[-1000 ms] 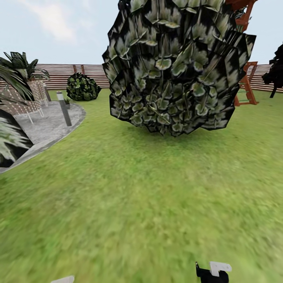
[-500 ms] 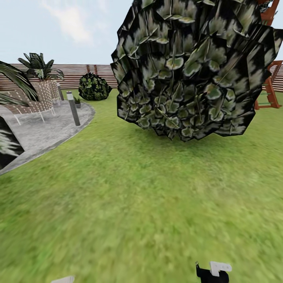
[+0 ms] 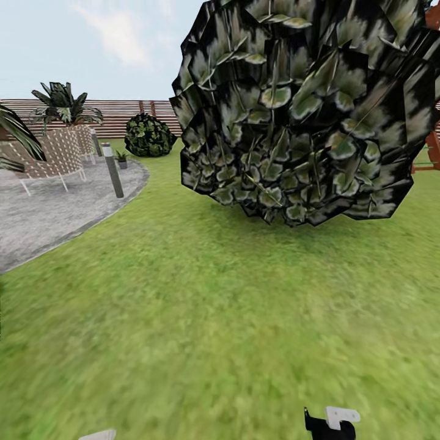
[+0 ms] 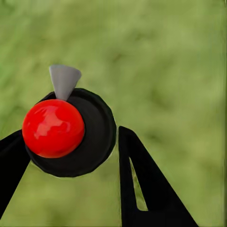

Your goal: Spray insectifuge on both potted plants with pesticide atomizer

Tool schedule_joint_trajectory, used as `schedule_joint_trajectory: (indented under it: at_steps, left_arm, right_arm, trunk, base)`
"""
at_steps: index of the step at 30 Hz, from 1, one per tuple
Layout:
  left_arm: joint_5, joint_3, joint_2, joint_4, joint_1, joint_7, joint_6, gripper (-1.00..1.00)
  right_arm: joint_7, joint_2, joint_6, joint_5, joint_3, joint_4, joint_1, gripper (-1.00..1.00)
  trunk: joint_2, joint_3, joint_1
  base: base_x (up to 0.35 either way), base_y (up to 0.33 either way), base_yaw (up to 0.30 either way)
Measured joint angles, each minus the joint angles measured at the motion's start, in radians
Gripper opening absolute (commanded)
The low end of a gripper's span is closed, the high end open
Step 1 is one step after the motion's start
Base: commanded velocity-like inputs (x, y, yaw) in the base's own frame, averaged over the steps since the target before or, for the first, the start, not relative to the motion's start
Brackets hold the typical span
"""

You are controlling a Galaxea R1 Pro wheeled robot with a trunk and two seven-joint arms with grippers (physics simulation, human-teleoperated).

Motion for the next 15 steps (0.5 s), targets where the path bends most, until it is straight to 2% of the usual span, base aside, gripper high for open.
schedule_joint_trajectory:
  at_steps: [15]
  left_arm:
    - [0.000,0.000,0.000,-0.001,0.000,0.000,0.000,-1.00]
  right_arm:
    - [0.000,0.000,0.000,0.000,0.000,0.000,0.000,1.00]
  trunk:
    - [0.000,0.000,0.000]
  base:
    - [0.331,-0.141,0.255]
